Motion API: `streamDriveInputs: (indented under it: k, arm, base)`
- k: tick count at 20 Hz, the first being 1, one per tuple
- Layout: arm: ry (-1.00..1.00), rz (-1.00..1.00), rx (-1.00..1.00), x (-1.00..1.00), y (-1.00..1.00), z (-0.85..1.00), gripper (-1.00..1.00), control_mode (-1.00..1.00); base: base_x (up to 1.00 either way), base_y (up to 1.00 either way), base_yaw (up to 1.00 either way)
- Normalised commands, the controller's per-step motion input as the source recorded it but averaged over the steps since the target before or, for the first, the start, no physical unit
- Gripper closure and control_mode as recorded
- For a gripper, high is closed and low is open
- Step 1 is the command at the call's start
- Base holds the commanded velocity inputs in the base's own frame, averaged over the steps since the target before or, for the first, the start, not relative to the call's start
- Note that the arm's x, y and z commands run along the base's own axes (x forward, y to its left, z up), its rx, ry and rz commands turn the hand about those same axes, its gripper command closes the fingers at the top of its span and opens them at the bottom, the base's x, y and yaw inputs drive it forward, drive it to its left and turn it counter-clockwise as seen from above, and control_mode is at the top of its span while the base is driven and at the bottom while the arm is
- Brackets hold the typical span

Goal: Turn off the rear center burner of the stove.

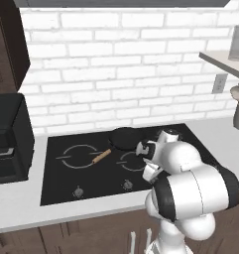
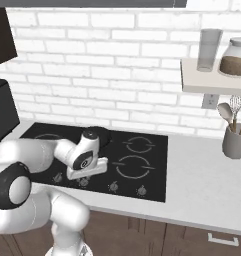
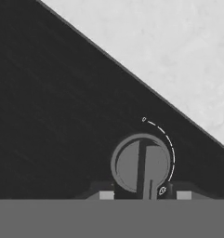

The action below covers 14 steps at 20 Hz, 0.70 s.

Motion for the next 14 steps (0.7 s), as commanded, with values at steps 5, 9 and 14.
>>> streamDriveInputs:
  k: [5,9,14]
  arm:
    - [0.07,-1.0,0.0,0.0,0.0,-0.03,1.0,-1.0]
    - [0.07,-1.0,0.01,0.0,0.0,-0.01,1.0,-1.0]
    - [0.12,-0.99,0.06,0.0,-0.01,-0.01,1.0,-1.0]
  base:
    - [0.0,0.0,0.0]
    - [0.0,0.0,0.0]
    - [0.0,0.0,0.0]
